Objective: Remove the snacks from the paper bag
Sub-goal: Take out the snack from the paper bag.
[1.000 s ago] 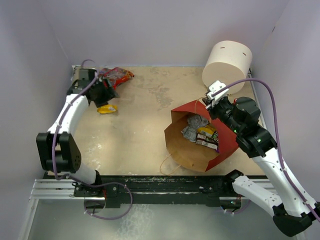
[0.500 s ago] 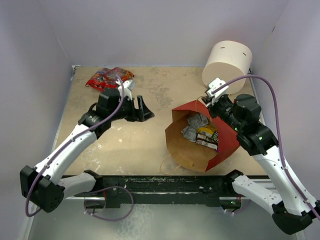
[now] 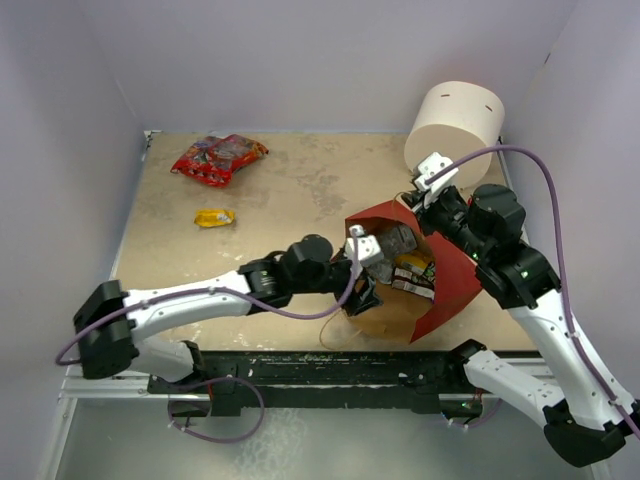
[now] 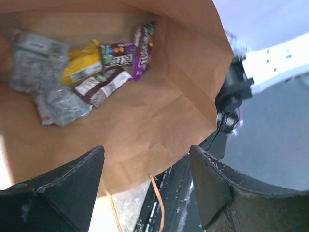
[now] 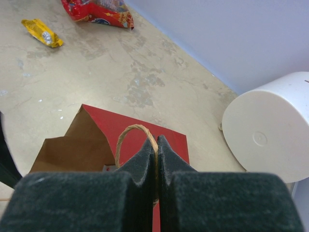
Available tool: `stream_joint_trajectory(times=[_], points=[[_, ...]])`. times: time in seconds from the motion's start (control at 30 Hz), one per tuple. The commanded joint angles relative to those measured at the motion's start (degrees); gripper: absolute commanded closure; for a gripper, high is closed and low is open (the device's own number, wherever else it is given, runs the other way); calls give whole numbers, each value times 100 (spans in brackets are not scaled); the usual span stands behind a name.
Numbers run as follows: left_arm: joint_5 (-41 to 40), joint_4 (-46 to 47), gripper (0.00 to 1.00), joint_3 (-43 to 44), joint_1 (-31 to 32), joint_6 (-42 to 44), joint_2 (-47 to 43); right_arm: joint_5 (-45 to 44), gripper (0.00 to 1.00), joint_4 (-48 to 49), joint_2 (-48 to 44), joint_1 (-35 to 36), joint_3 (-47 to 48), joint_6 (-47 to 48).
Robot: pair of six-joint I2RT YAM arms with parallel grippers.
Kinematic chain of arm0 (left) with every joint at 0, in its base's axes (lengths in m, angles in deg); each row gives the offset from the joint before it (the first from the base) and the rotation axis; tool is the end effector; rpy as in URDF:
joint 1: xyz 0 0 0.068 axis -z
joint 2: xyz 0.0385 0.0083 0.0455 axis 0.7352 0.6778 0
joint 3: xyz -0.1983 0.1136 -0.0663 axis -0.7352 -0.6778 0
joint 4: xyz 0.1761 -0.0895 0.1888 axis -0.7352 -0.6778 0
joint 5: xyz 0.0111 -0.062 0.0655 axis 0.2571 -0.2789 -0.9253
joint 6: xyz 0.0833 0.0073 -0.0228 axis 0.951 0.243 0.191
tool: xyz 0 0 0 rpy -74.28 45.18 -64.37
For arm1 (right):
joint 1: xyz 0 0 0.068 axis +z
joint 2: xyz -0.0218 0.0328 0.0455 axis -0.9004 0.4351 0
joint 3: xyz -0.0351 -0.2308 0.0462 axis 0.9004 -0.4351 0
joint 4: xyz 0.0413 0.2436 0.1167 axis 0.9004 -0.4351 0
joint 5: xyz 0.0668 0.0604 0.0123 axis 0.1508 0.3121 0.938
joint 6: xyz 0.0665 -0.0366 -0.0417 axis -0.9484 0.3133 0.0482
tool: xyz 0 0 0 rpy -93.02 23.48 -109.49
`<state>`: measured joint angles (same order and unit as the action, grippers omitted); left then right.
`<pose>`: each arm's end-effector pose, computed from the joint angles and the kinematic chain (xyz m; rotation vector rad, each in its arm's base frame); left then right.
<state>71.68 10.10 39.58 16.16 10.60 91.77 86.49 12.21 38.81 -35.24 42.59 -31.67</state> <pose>0.1481 -0.3321 0.2524 1.0072 1.8078 -1.0725 0.2194 0.1284 0.4101 -0.6699 1.5097 0.2541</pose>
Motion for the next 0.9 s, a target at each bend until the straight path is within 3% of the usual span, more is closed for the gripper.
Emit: stream_joint_trajectory(times=[0.0,0.23,0.57,0.7,0.87], points=[[-211,1182,31,299,66,1442,835,138,100,42,-51,4,414,-23],[-482,2172,33,581,182,2673,2026,156,100,-113,-5,11,552,30],[-212,2173,44,1369,50,3182,3405,342,100,-249,115,11,645,131],[-68,1940,42,1829,11,3444,3918,397,100,-296,176,12,641,218],[361,1637,33,2227,-126,3530,4289,423,100,-407,255,12,744,388]])
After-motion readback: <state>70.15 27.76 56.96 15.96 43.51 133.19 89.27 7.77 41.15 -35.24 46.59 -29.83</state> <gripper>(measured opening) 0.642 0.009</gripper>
